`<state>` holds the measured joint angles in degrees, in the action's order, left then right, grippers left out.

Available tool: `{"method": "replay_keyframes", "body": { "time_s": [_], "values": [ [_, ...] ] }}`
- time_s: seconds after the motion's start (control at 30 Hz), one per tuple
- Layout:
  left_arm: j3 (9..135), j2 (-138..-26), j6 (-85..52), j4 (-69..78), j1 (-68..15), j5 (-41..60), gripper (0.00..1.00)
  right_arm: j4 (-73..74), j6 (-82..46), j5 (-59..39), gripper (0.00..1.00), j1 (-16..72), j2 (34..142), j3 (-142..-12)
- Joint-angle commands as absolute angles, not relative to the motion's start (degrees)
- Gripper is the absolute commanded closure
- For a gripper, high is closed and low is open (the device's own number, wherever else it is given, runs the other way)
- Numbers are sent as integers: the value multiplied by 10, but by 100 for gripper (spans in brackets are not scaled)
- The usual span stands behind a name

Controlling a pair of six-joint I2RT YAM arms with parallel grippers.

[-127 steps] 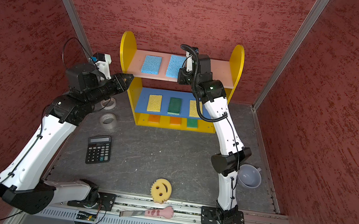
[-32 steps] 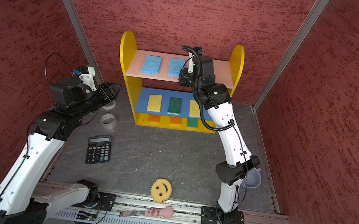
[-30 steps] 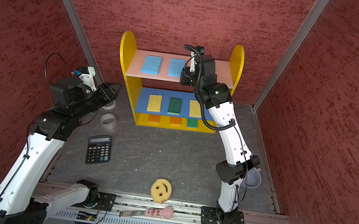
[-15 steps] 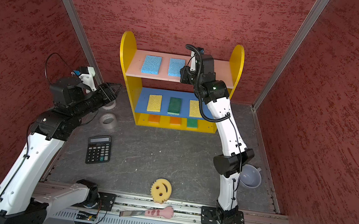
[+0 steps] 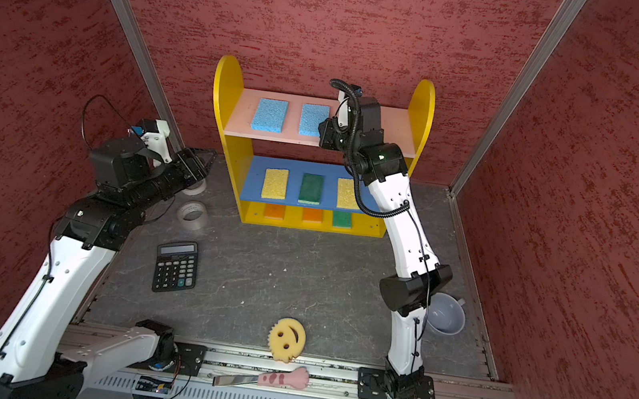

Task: Place and organize the cleaning sponges onto the shelf
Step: 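Push the blue sponge flat beside the first one with the right gripper, then lower both grippers toward the yellow smiley sponge on the table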

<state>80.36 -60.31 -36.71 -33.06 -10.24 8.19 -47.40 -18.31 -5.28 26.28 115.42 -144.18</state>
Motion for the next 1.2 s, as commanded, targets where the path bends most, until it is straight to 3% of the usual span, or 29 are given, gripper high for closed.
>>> {"method": "replay_keyframes", "body": {
  "time_s": [0.0,0.37,0.6,0.77,1.03,1.17],
  "values": [
    [796,-599,-368,-330,-98,90,45,-469,-187,-60,59,259,1152,-1457],
    [748,-590,-331,-334,-120,148,46,-473,-189,-40,52,261,1074,-1421],
    [625,-560,-291,-376,-220,108,36,-356,-195,-32,40,279,896,-1152],
    [539,-535,-280,-336,-295,111,24,-317,-209,1,38,292,795,-1013],
    [519,-645,-230,-387,-428,116,14,-337,-188,-17,30,294,743,-896],
    [527,-711,-189,-416,-467,172,11,-364,-172,23,26,294,729,-872]
  ]
}}
